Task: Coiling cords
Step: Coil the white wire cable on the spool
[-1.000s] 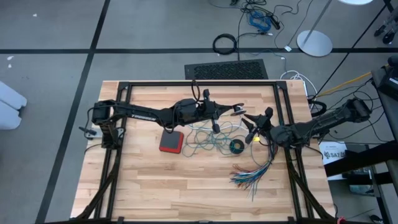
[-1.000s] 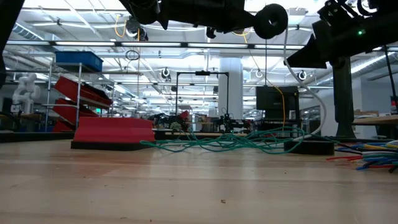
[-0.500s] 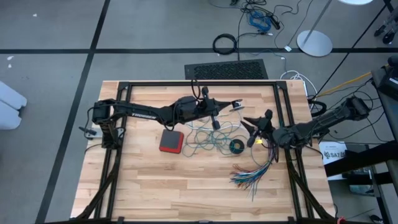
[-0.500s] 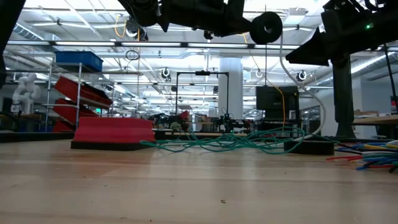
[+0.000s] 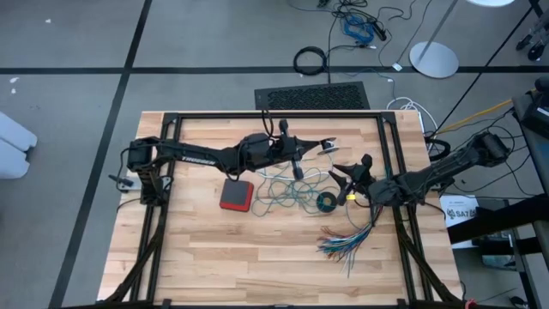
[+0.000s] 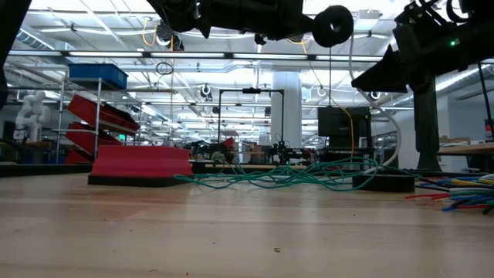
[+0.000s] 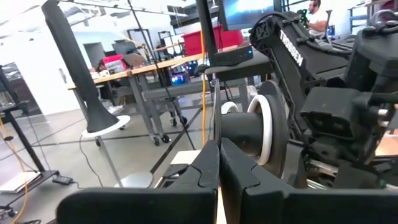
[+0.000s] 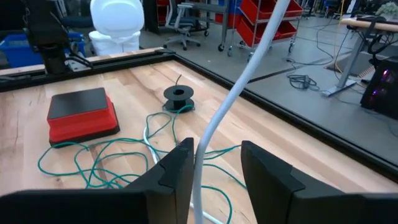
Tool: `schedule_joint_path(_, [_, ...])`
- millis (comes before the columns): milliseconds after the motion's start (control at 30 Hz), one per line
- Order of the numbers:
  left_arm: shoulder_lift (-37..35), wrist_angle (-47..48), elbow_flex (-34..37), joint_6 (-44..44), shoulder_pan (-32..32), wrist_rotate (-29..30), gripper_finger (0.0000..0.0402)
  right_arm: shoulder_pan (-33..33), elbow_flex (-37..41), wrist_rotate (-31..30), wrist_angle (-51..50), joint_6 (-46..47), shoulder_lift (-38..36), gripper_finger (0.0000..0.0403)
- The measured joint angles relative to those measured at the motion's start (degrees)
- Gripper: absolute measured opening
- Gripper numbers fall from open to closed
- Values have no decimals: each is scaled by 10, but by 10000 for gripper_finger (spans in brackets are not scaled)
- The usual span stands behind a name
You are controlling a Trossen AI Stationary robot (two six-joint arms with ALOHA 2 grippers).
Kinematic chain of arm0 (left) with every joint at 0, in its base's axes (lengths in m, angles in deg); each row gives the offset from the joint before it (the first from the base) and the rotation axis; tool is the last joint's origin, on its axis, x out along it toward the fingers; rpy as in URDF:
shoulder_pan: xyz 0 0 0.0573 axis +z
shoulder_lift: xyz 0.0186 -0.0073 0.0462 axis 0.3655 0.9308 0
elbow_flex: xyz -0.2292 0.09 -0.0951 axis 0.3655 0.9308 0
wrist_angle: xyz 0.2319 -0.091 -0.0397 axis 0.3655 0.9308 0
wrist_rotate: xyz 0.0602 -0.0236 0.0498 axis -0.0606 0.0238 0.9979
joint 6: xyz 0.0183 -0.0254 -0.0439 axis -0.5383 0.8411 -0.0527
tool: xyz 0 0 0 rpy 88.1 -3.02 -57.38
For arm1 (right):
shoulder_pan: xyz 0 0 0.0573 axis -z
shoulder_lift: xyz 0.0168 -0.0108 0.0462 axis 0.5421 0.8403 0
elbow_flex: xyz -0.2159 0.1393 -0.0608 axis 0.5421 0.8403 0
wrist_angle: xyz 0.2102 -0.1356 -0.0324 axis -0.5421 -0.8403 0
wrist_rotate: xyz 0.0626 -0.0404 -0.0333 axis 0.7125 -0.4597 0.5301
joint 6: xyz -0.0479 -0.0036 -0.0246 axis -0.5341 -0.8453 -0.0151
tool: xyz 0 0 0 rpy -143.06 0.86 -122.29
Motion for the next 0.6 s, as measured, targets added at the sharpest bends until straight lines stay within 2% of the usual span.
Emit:
schedule_joint_path(233, [0,-2,0,15,-4,-9,0,14,0,-3,1,2,12,101])
schedule_joint_path(400, [0,-4,0,21,-4,-9,0,25,0,-1,10,-1,26,52])
schedule_joint_path(500, [0,-10,0,30,-4,-9,0,27,0,-6,50,-21,43,11])
schedule_joint_path(600, [0,-19,0,29,-4,5,0,30,0,-27,130,-48,72,5])
